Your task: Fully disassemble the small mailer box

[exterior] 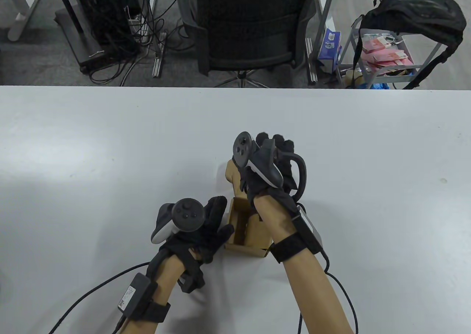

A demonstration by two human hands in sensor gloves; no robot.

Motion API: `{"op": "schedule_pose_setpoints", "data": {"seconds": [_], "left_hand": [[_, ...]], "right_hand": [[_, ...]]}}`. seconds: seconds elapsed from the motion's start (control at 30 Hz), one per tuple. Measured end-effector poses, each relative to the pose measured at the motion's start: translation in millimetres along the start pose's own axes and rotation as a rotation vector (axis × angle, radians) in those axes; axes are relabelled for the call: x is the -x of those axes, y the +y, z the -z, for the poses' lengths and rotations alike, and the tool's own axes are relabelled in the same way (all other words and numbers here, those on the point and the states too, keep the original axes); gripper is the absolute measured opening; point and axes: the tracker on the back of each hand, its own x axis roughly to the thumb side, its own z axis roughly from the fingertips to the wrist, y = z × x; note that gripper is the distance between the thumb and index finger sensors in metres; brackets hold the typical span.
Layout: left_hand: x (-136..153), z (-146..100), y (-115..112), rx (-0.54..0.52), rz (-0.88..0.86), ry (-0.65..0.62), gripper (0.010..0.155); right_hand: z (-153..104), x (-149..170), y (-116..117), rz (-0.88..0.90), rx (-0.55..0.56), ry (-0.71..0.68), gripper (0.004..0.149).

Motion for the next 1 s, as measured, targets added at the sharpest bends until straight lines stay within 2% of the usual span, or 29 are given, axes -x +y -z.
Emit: {"op": "schedule_pose_setpoints", "data": {"seconds": [0.1, 0.37, 0.47, 0.57, 0.73, 0.87, 1.0], "left_hand": [[0.2, 0.0, -0.2, -0.006, 0.004, 0.005, 0.086], [-1.9, 0.5, -1.3, -0.002, 0.018, 0.007, 0.083], [-0.8, 0.9, -1.3, 0.004, 0.010, 0.013, 0.090], [-1.1, 0.5, -1.8, 0.006, 0.003, 0.020, 0.089], [-2.0, 0.7, -3.2, 0.005, 0.017, 0.019, 0.084], [-2.2, 0.9, -3.4, 0.006, 0.021, 0.021, 0.083], [-2.3, 0.6, -3.9, 0.004, 0.024, 0.022, 0.083]], "right_hand": [[-0.9, -12.3, 16.8, -0.005, -0.151, -0.003, 0.061], [-8.8, -48.8, 46.9, -0.017, -0.294, -0.057, 0.061], [-10.4, -52.0, 53.1, -0.022, -0.339, -0.043, 0.061], [-11.4, -51.4, 58.5, -0.031, -0.369, -0.054, 0.060], [-11.7, -38.4, 48.0, 0.002, -0.352, -0.039, 0.064], [-14.3, -9.9, 35.6, -0.012, -0.309, 0.033, 0.066], [-15.5, 25.7, 33.7, 0.025, -0.316, 0.101, 0.068]]}}
